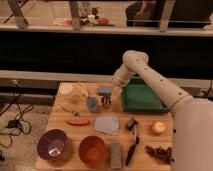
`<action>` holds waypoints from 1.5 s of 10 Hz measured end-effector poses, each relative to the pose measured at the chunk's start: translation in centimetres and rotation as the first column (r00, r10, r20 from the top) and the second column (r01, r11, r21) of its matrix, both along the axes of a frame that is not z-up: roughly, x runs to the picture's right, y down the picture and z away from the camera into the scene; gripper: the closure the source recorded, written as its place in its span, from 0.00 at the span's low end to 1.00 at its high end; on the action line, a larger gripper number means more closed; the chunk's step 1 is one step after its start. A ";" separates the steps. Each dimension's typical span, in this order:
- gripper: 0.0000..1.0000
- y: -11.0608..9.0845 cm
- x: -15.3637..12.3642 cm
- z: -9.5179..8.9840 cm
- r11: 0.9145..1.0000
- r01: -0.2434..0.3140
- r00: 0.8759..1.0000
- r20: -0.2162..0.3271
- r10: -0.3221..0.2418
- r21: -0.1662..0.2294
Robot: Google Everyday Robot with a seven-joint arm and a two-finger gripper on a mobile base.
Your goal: Wipe tray with sponge
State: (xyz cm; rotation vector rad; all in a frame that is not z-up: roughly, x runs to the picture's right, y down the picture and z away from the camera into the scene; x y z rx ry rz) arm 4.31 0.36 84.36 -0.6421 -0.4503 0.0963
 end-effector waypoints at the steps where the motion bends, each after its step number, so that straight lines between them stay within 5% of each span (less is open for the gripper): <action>1: 0.20 0.1 0.3 0.0 1.000 -0.001 1.000 -0.003 0.001 -0.001; 5: 0.20 -0.1 0.1 0.2 1.000 0.001 1.000 0.003 -0.001 0.002; 10: 0.20 -3.0 -5.5 2.9 0.999 0.007 0.998 0.057 -0.009 0.039; 15: 0.20 -3.7 -5.4 3.6 0.999 0.003 0.998 0.062 -0.005 0.045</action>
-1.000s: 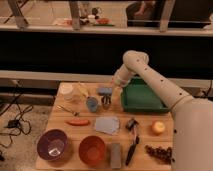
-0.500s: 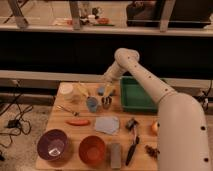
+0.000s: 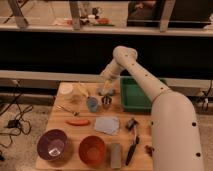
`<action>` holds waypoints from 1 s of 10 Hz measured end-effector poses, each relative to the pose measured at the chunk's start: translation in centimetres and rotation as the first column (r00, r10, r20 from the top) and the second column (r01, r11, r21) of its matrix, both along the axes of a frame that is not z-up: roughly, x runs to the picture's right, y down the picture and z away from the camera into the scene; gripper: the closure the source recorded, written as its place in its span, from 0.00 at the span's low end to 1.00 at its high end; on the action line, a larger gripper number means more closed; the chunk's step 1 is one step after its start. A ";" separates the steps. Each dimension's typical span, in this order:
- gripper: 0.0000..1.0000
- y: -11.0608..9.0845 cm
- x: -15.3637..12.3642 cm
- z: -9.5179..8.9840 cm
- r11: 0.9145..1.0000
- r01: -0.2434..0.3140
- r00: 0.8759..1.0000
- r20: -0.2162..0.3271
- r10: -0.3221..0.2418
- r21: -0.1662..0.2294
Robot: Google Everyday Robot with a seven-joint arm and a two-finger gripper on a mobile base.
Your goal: Wipe tray with sponge
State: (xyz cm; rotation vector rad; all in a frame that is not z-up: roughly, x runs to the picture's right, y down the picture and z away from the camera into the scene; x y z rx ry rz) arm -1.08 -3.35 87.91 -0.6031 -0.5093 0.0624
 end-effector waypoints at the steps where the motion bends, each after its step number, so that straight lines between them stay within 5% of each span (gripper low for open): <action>1: 0.20 0.0 0.0 0.0 1.000 -0.001 1.000 0.000 0.001 0.001; 10: 0.20 -1.6 -3.6 3.8 1.000 0.010 1.000 0.019 -0.010 0.012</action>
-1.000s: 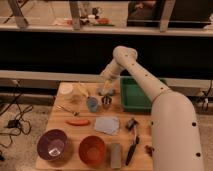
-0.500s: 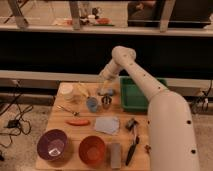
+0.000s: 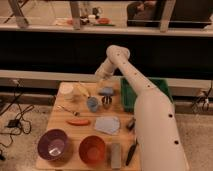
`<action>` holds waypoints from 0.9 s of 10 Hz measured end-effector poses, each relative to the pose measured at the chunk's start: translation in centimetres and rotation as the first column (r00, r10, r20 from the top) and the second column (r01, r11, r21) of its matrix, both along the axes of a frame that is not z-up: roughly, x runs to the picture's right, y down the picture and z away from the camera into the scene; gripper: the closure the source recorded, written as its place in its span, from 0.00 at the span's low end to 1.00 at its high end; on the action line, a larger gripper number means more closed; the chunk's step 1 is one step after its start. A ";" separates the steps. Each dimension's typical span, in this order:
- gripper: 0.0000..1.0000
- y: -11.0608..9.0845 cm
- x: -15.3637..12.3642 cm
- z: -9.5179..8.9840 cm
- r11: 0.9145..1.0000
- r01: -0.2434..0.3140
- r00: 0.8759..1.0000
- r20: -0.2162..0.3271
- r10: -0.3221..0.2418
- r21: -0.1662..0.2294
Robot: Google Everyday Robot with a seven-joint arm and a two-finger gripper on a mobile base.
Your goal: Wipe tray with sponge
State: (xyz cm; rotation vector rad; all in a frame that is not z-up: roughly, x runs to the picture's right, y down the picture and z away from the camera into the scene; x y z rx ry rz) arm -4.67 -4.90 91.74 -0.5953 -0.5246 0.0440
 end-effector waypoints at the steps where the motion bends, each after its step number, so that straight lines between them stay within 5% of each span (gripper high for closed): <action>1: 0.20 0.1 0.6 0.5 1.000 -0.006 1.000 -0.011 0.006 -0.002; 9: 0.20 1.0 2.9 3.6 1.000 0.004 0.997 -0.071 -0.006 -0.020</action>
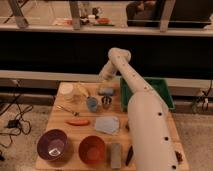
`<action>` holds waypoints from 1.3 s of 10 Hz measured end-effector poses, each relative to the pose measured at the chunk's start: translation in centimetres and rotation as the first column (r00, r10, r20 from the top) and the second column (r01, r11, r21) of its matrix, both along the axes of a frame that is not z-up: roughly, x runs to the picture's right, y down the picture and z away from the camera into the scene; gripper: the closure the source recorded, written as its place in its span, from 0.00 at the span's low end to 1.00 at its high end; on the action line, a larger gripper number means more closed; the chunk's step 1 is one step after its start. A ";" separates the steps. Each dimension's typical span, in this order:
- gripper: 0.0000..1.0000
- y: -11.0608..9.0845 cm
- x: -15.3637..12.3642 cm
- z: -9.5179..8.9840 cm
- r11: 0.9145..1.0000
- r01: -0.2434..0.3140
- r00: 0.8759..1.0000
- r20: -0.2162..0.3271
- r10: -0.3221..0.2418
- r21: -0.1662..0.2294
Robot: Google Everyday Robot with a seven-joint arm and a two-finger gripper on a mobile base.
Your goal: Wipe tray with sponge
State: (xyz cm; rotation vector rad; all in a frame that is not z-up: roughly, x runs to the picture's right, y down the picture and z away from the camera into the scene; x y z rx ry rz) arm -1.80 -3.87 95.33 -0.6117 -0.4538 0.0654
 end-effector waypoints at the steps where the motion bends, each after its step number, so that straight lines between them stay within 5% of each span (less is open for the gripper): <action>1: 0.20 0.1 0.2 0.1 1.000 0.003 1.000 -0.001 -0.003 0.000; 13: 0.20 1.2 -0.1 1.8 0.999 0.044 0.999 -0.006 -0.044 -0.002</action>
